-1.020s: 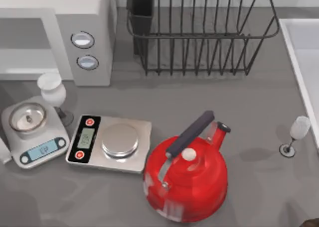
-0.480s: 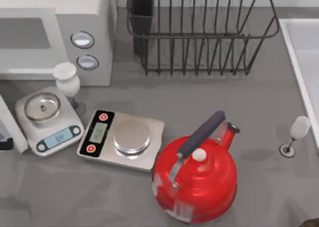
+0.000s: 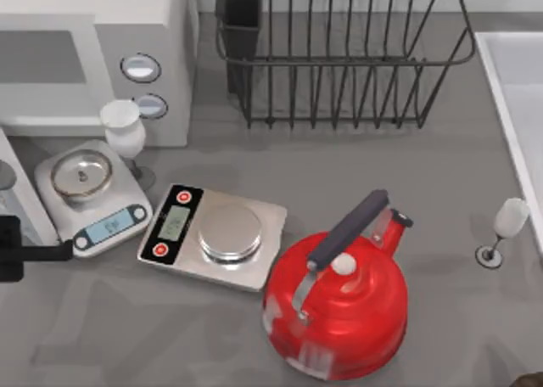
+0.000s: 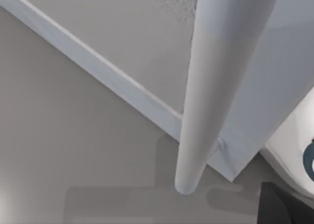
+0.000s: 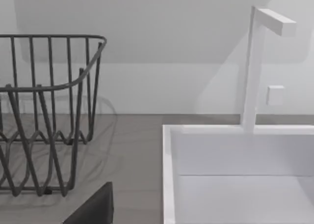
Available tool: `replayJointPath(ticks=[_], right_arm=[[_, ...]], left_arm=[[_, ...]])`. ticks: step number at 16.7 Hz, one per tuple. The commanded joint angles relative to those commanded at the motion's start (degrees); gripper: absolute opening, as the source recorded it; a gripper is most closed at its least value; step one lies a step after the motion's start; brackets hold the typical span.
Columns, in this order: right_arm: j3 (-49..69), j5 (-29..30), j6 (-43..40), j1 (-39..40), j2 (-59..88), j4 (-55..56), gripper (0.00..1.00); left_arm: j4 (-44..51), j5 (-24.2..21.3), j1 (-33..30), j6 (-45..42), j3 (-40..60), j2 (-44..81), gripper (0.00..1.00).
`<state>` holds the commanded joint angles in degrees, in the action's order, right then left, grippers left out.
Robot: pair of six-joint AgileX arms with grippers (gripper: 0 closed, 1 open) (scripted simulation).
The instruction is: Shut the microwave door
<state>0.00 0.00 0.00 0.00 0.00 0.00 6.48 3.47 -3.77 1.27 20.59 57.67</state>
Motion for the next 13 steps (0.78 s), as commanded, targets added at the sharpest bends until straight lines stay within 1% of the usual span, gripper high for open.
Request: replayJointPath(ticks=[5,13], right_arm=[[0.0,0.0,0.0,0.0,0.0,0.0,1.0],[0.0,0.0,0.0,0.0,0.0,0.0,1.0]], left_arm=[[-1.0,-0.4,0.1,-0.1,1.7,2.5,0.0],[-10.3,-1.1,0.1,-0.7,13.6,23.6,0.0]])
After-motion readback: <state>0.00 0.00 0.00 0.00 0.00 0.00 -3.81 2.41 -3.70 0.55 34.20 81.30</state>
